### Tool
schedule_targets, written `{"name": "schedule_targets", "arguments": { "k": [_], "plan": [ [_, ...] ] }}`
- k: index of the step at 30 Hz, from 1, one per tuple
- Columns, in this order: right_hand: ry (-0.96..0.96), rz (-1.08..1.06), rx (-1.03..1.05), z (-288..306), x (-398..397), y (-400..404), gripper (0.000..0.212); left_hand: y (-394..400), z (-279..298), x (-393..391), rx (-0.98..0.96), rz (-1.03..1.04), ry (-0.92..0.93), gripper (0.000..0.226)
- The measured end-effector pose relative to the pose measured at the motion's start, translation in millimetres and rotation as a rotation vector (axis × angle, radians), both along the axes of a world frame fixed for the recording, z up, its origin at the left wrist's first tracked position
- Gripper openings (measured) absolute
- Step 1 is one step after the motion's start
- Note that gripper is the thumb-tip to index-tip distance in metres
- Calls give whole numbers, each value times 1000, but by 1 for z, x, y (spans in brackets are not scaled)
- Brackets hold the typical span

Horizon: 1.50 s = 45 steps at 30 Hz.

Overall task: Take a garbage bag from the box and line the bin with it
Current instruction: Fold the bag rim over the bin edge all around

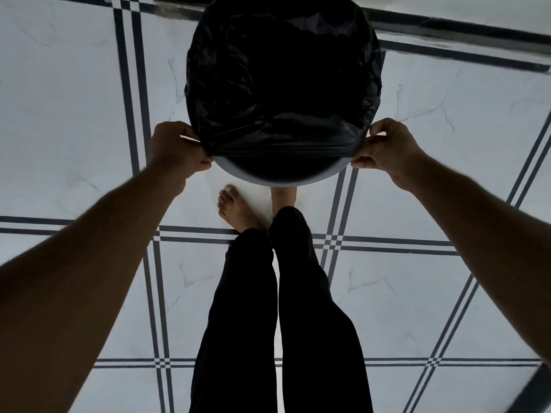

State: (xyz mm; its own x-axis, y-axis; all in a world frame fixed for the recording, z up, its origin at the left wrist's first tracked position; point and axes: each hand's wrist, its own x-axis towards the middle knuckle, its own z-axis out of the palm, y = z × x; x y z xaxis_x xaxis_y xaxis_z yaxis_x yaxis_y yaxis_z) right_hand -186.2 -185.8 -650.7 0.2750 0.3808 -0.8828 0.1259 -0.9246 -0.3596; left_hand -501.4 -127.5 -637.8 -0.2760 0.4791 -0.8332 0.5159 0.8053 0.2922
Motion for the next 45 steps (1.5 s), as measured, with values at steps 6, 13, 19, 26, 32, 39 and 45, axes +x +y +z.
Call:
{"name": "schedule_targets", "arguments": {
  "k": [6,13,19,26,32,39,45],
  "plan": [
    [-78,60,42,6,-6,-5,39,-19,3,4,216,-111,85,27],
    [-288,-116,106,18,-24,-21,24,-34,5,18,244,164,152,17],
    [-250,-6,69,21,-35,-21,45,-32,7,31,145,373,88,24],
    [-330,-155,137,20,-48,-30,28,-34,6,42,78,563,144,27],
    [-394,-172,191,28,-59,-39,16,-38,6,52,61,591,159,26],
    [-234,-375,44,34,-64,-52,10,-39,6,53,16,712,88,36],
    [-345,-356,8,36,-79,-38,48,-55,1,42,-17,605,97,10]
  ]
}}
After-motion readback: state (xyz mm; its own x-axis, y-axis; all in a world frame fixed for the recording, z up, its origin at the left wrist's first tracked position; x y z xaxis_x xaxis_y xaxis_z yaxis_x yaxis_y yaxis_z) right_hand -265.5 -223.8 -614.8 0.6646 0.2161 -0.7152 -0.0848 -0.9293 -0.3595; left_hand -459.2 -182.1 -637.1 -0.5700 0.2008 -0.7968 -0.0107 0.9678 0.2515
